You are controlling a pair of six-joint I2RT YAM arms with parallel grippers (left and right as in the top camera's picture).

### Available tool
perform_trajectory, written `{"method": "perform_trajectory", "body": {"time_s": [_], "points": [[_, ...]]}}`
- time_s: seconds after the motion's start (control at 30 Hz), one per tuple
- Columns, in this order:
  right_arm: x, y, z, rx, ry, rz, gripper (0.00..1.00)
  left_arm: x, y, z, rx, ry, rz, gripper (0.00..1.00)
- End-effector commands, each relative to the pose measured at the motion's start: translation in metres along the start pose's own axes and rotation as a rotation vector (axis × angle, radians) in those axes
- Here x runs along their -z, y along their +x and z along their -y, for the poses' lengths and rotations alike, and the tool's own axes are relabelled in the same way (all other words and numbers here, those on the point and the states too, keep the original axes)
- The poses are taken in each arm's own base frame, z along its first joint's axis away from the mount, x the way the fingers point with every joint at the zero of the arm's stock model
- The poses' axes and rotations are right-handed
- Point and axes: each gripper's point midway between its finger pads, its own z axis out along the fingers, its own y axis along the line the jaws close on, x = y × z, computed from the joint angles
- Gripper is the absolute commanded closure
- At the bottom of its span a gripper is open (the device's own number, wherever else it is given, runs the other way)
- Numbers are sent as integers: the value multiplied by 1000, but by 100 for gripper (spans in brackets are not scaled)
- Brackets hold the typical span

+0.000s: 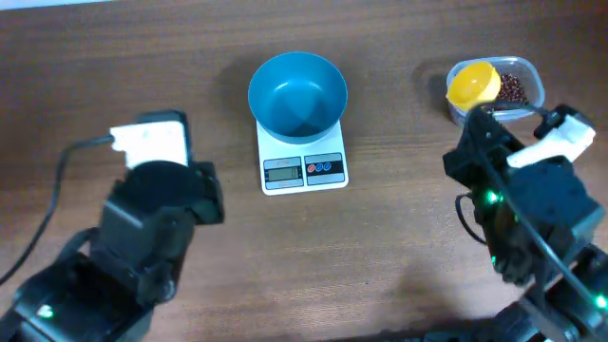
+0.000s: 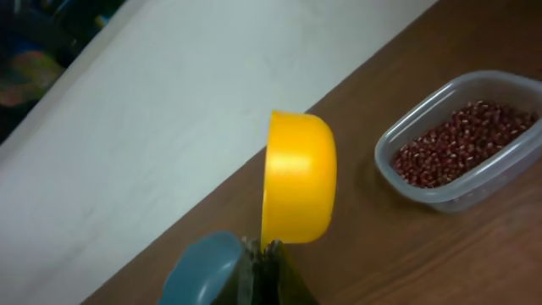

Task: Scoop item into bowl and weigh 50g on scale
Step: 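Retract the left arm and carry the scoop toward the bean tub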

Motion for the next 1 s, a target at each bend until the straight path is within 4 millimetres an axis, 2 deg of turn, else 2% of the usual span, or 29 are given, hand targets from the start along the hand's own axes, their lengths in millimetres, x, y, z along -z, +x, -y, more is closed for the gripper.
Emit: {"method": "perform_trajectory", "body": {"time_s": [0.0, 0.13, 0.2, 0.3, 0.33, 0.37, 0.4, 0.47, 0.67, 0.77, 0.87, 0.9, 0.97], "points": [[-14, 13, -9, 6, -62, -114, 96, 10, -45, -32, -4, -89, 87, 100], [-24, 20, -2, 87, -42, -151, 96, 18, -72, -59, 10, -114, 110, 100], [-24, 17, -6, 122, -50, -144, 96, 23, -77, -54, -49, -11, 81, 100], [-22, 8, -14, 191, -70, -126, 96, 21, -53, -49, -126, 73, -50, 96], [-21, 7, -14, 191, -70, -126, 96, 19, -46, -50, -128, 71, -79, 89], [-21, 7, -15, 190, -72, -125, 96, 17, -37, -51, -131, 68, -123, 72], [-21, 7, -14, 192, -69, -128, 96, 15, -29, -52, -134, 65, -158, 45], [-21, 8, -13, 195, -64, -134, 96, 12, -21, -53, -137, 60, -199, 1], [-20, 13, -15, 196, -82, -159, 96, 9, 6, -56, -146, 51, -326, 1], [-16, 30, -12, 210, -92, -244, 96, 8, 7, -56, -147, 51, -333, 1], [-6, 59, -3, 230, -98, -395, 96, 8, 7, -56, -147, 51, -333, 1], [-3, 64, -6, 227, -121, -423, 96, 8, 7, -56, -147, 51, -333, 1], [-4, 58, -14, 234, -154, -394, 96, 8, 7, -56, -147, 51, -333, 1]]}}
